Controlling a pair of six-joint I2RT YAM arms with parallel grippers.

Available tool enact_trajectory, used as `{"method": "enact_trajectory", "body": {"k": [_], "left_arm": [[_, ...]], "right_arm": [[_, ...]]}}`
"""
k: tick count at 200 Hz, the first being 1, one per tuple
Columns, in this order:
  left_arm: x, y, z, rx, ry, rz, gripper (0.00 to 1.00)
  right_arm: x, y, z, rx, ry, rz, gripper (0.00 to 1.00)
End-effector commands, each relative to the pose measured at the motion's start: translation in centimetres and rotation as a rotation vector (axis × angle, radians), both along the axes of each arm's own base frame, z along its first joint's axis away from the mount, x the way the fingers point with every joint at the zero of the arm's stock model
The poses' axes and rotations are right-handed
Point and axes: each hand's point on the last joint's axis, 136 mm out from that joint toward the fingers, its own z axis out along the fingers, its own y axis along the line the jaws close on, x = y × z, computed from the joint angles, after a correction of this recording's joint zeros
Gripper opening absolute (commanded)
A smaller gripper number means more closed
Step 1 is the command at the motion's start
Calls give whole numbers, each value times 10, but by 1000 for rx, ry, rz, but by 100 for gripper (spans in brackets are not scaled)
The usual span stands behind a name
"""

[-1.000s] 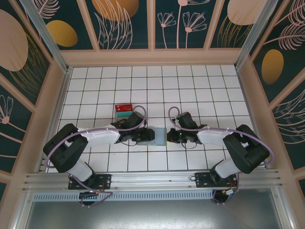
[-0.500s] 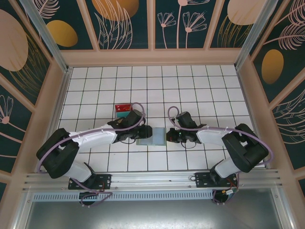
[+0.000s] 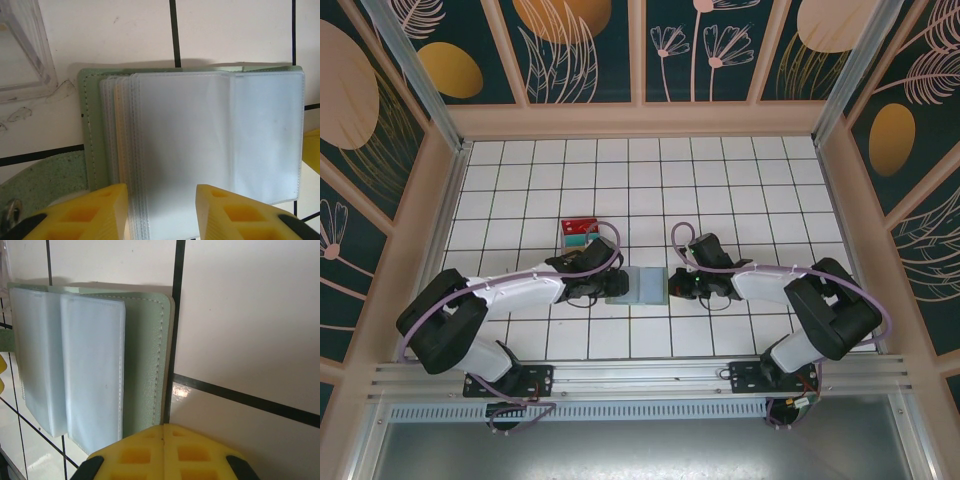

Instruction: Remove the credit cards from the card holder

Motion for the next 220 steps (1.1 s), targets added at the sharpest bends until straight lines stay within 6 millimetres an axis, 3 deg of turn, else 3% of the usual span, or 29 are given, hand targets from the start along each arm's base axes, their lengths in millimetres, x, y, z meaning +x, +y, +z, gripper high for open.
{"method": "enact_trajectory", "body": {"k": [1,77,115,183,220], "left_arm": [[-7,1,-11,6,36,-8,41],[-13,-2,-30,16,96,-26,41],[-12,-25,-17,-94,87,-75,49],[0,-53,-1,-168,67,-121,50],[2,-77,14,-254,68,-190,49]], "right_arm": [[-10,-6,-15,-48,29,12,0],[-13,-7,-14,-42,29,7,0],[-13,-6,-14,-41,30,6,0],[-12,-6,-14,-42,27,5,0],[-11,-5,-14,-43,25,8,0]]}}
